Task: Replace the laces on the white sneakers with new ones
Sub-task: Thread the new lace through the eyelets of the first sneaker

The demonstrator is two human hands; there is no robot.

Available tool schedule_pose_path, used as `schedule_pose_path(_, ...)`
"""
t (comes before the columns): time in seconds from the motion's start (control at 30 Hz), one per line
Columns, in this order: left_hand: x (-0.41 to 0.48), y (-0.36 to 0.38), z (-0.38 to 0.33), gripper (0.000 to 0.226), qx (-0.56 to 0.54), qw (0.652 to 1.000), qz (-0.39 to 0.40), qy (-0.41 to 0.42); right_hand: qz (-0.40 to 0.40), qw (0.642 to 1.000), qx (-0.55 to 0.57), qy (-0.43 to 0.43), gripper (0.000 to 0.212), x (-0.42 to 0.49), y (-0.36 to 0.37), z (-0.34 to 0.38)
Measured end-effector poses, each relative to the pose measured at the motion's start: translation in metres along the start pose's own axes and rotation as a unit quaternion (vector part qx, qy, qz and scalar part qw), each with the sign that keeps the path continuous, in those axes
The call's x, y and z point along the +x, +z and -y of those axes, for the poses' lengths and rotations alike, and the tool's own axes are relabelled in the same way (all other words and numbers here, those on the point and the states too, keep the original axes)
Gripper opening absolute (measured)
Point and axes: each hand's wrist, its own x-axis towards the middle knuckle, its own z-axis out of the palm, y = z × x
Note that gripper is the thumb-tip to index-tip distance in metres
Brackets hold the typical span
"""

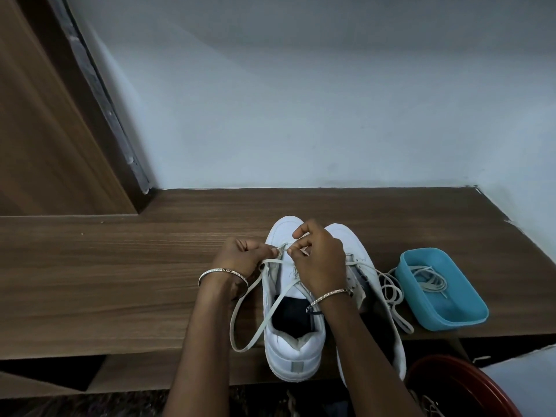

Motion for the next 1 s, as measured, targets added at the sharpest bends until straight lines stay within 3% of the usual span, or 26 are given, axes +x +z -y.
schedule_pose_path(0.5, 0.005, -0.003, 0.007, 0.015, -0.021, 1.0, -0.015, 0.009, -0.038, 0.997, 0.052, 0.041, 0.024, -0.004, 0.013, -0.001)
schedule_pose_path(0.6, 0.007, 0.0, 0.01, 0.003, 0.021, 0.998, -0.028, 0.051, -0.044, 0.994, 0.074, 0.06, 0.025, -0.003, 0.016, -0.002)
schedule_pose_path(0.77, 0.012, 0.002, 0.01, 0.011, 0.192, 0.968, -0.073, 0.142, -0.04, 0.995, 0.067, 0.068, 0.029, -0.001, 0.014, -0.003)
schedule_pose_path(0.87, 0.012, 0.001, 0.009, 0.019, 0.277, 0.943, -0.057, 0.176, -0.032, 0.994, 0.07, 0.074, 0.025, 0.0, 0.013, -0.003)
schedule_pose_path(1.0, 0.016, -0.008, 0.015, 0.022, 0.229, 0.957, -0.08, 0.158, 0.001, 0.992, 0.09, 0.09, 0.019, 0.0, 0.008, -0.002)
